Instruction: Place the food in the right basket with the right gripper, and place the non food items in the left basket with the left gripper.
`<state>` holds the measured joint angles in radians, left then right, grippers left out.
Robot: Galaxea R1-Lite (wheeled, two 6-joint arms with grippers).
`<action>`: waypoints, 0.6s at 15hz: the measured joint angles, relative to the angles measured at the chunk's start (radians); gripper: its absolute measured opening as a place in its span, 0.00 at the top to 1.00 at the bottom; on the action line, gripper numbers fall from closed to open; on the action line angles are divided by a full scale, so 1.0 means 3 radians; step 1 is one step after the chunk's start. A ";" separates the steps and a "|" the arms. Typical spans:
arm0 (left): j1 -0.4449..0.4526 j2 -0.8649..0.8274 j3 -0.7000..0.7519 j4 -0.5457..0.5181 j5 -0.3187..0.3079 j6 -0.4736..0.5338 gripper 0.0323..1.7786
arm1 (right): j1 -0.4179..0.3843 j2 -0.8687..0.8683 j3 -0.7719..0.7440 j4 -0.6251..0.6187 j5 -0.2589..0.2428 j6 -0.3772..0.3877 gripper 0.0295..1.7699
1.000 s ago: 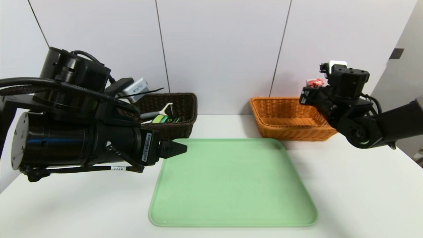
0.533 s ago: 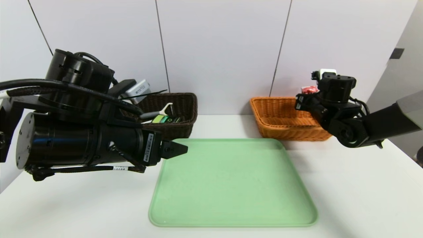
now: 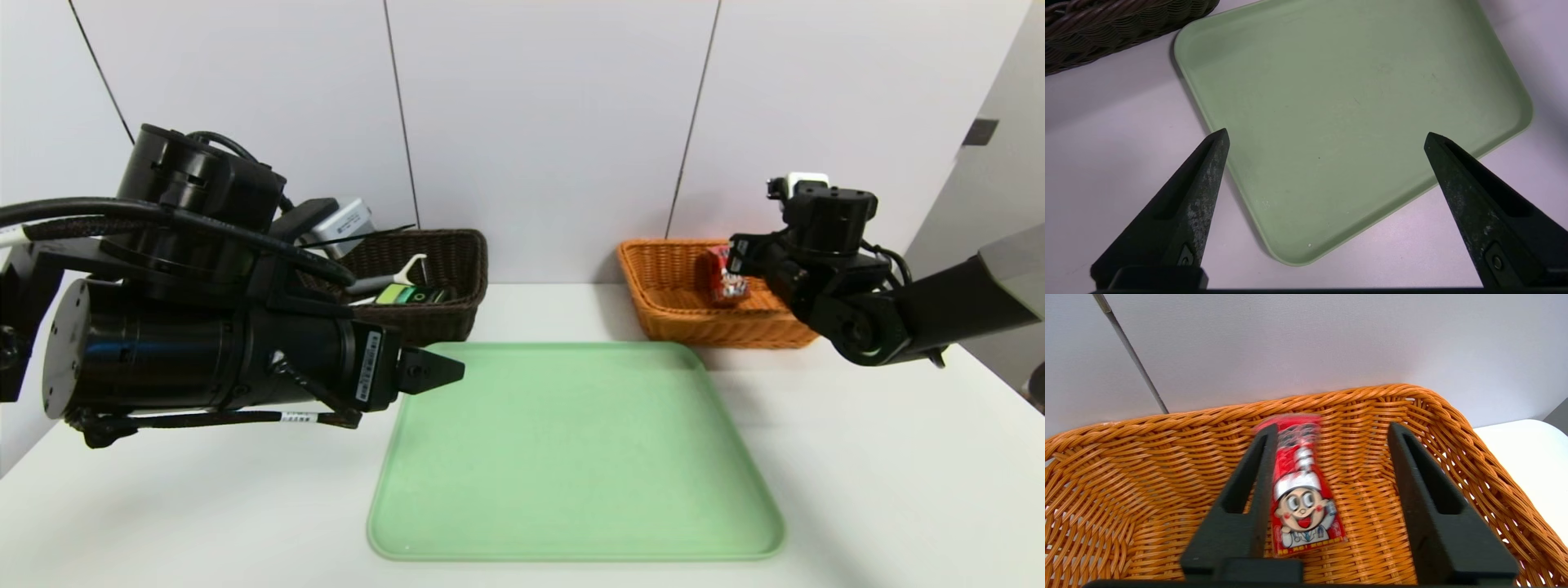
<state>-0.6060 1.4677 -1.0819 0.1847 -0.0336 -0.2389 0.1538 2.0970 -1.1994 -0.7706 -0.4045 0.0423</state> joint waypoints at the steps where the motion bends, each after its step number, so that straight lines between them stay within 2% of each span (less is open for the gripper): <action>1: 0.0000 0.0000 0.0000 0.0000 0.0004 0.0000 0.05 | 0.0001 -0.0006 0.0002 0.0005 0.0000 0.0001 0.41; 5: 0.0000 -0.0028 -0.0004 -0.0001 0.0010 0.0003 0.05 | 0.0013 -0.0112 0.0002 0.0135 0.0003 0.0009 0.26; 9: 0.0000 -0.0128 -0.0004 0.0004 0.0010 0.0005 0.05 | 0.0040 -0.0328 0.0024 0.0340 0.0004 0.0017 0.17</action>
<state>-0.6060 1.4291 -1.0832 0.1860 -0.0306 -0.2374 0.1660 1.9987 -1.1921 -0.6685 -0.4034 0.0474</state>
